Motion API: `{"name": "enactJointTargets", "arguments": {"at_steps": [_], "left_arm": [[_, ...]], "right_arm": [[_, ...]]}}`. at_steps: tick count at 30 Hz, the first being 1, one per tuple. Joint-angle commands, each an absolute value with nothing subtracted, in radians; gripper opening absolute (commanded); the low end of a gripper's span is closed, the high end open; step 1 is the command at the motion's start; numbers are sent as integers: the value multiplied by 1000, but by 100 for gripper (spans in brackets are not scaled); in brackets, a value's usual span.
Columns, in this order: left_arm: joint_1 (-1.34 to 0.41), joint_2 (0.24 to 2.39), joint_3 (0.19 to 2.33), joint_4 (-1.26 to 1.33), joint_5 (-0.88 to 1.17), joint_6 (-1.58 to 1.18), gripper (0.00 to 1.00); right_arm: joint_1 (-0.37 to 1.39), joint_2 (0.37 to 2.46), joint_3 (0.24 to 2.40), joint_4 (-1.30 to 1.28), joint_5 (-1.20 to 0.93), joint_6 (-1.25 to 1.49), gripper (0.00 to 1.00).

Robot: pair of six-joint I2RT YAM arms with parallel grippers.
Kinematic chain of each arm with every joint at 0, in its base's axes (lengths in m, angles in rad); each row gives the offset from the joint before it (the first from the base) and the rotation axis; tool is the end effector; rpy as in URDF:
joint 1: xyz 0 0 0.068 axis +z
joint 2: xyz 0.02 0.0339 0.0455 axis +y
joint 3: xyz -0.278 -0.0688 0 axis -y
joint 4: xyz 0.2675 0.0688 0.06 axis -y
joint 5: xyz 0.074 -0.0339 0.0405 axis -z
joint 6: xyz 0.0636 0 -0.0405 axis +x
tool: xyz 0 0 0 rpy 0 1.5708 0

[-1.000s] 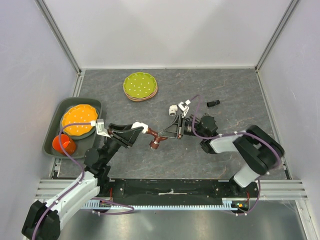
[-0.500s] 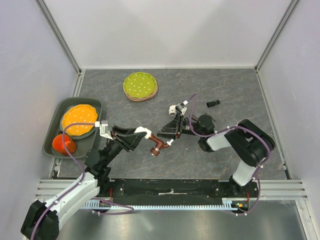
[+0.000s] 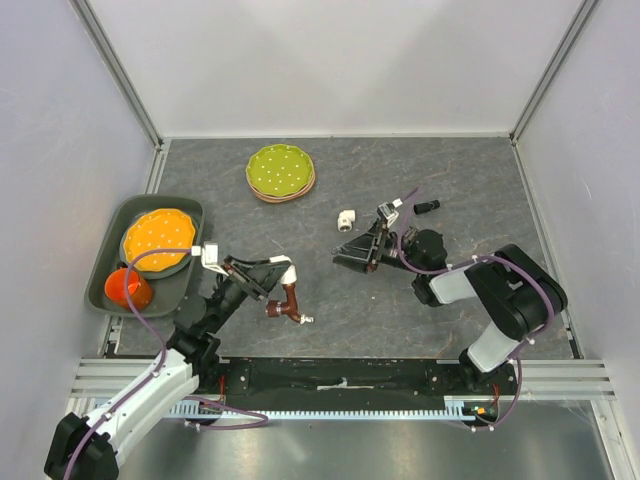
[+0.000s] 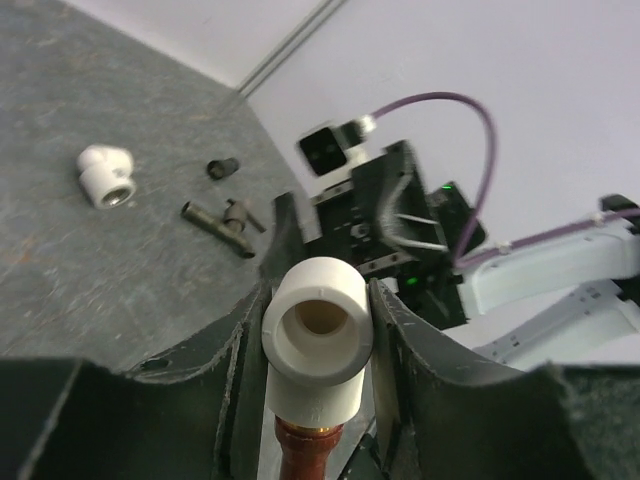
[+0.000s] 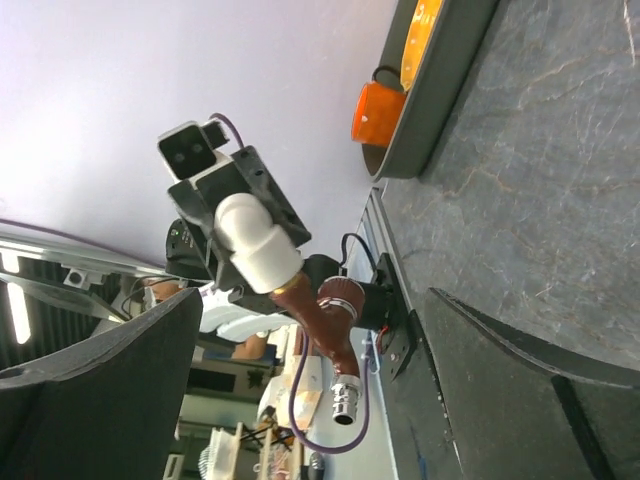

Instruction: Install the water faucets

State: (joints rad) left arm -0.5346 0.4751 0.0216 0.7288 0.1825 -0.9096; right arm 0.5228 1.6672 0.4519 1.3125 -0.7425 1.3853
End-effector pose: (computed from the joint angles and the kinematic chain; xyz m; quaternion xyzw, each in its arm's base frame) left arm 0.1412 -0.0970 0.2145 -0.0406 0.6039 -0.5661 0.5596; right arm 0.2527 0.1952 0.1720 0.0176 0.6811 0.7040 0.2003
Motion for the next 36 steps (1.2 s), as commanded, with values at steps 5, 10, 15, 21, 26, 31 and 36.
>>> {"name": "enactJointTargets", "arguments": {"at_steps": [5, 10, 15, 21, 26, 31, 36], "left_arm": [[-535, 491, 84, 565, 48, -983, 2], [-535, 538, 113, 467, 3, -1020, 2], [-535, 603, 156, 390, -54, -1080, 2], [-535, 675, 189, 338, -66, -1127, 2], [-535, 673, 222, 255, -107, -1128, 2], [-535, 646, 238, 221, -132, -1115, 2], [-535, 637, 232, 216, -133, -1112, 2]], "right_arm": [[509, 1504, 411, 1435, -695, 1046, 98], [555, 1292, 425, 999, -570, 692, 98], [776, 1141, 474, 608, -221, 275, 98], [992, 1158, 506, 545, -20, 62, 98], [1198, 1236, 578, 491, 178, -179, 98], [1370, 1354, 641, 469, 410, -325, 98], [1488, 1497, 724, 446, 567, -435, 98]]}}
